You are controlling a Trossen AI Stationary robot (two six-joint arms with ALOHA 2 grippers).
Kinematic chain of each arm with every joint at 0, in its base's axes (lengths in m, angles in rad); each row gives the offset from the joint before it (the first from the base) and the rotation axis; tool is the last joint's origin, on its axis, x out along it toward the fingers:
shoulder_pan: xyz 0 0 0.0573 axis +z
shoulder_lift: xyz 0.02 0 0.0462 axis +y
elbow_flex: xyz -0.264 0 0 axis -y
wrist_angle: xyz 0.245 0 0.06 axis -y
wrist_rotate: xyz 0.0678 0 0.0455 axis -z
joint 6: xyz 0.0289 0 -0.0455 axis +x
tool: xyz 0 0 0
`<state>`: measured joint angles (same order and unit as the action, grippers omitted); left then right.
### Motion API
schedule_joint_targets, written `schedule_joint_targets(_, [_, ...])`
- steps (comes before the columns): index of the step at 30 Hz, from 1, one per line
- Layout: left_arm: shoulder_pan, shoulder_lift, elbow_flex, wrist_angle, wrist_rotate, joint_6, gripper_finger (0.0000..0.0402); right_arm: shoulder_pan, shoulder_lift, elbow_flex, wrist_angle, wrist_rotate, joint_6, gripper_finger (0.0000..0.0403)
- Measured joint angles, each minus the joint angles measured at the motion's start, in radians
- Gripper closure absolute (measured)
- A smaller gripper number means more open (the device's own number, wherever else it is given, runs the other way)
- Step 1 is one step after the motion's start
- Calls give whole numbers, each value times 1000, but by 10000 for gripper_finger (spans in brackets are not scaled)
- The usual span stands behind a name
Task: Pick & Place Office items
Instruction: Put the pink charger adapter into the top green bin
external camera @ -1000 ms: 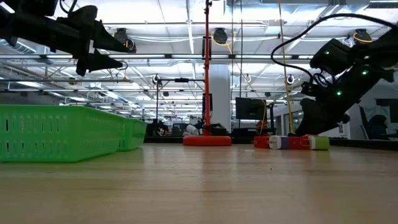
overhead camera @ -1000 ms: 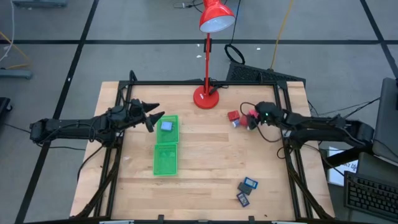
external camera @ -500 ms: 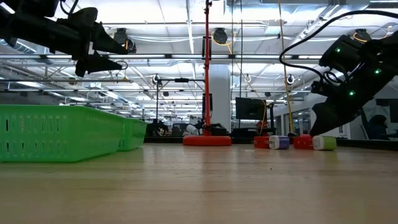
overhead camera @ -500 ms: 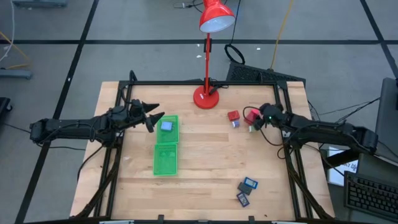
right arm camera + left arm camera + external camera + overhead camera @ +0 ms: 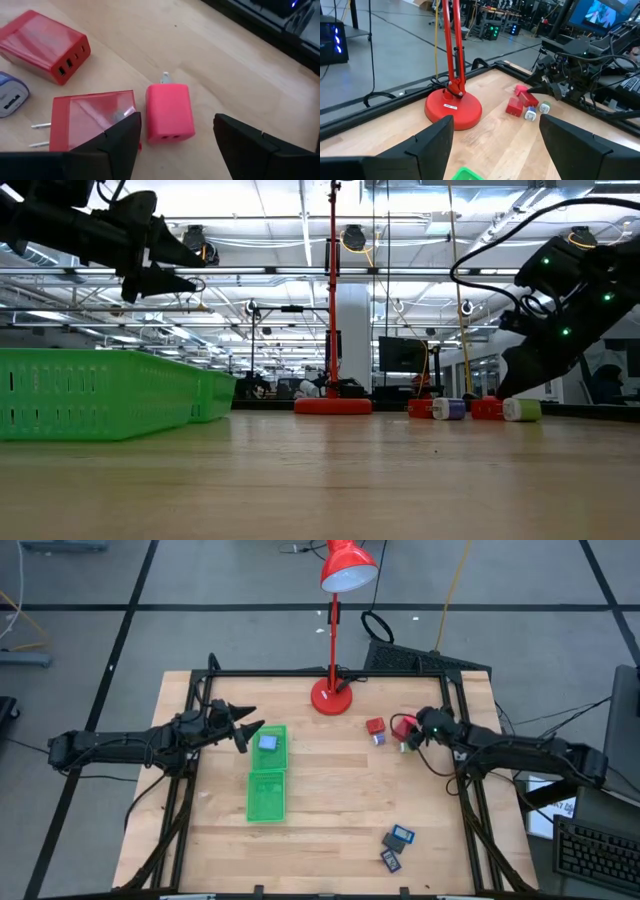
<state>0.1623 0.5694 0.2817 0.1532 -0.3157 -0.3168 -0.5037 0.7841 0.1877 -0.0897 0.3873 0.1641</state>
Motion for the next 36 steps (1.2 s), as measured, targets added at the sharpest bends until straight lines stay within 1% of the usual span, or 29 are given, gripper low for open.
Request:
schedule_joint_targets(4, [0, 0, 0, 0, 0, 23, 117, -1, -1, -74, 138, -26, -13, 182])
schedule_joint_targets(7, [0, 0, 0, 0, 0, 25, 119, -1, -1, -93, 189, -41, -22, 189])
schedule_joint_targets(12, [0, 0, 0, 1, 0, 26, 110, -1, -1, -95, 181, -42, -7, 194])
schedule_joint_targets(16, [0, 0, 0, 1, 0, 26, 102, 0, 0, -96, 188, 20, 39, 194])
schedule_joint_targets(18, [0, 0, 0, 1, 0, 26, 99, -1, 0, -94, 199, 7, 56, 195])
schedule_joint_targets(21, [0, 0, 0, 1, 0, 26, 96, 1, 2, -68, 190, -50, 57, 195])
schedule_joint_targets(23, [0, 0, 0, 1, 0, 26, 97, 1, 1, -45, 192, -55, 61, 195])
schedule_joint_targets(25, [0, 0, 0, 1, 0, 26, 100, 2, 1, -21, 153, -56, 81, 194])
schedule_joint_targets(27, [0, 0, 0, 1, 0, 26, 103, 2, 1, 1, 97, -58, 84, 185])
schedule_joint_targets(30, [0, 0, 0, 0, 0, 26, 110, 2, 1, 14, 86, -66, 75, 160])
schedule_joint_targets(33, [0, 0, 0, 0, 0, 26, 115, 1, 1, 14, 73, -20, 61, 127])
schedule_joint_targets(36, [0, 0, -1, 0, 0, 26, 120, -12, 1, 14, 47, -22, 60, 104])
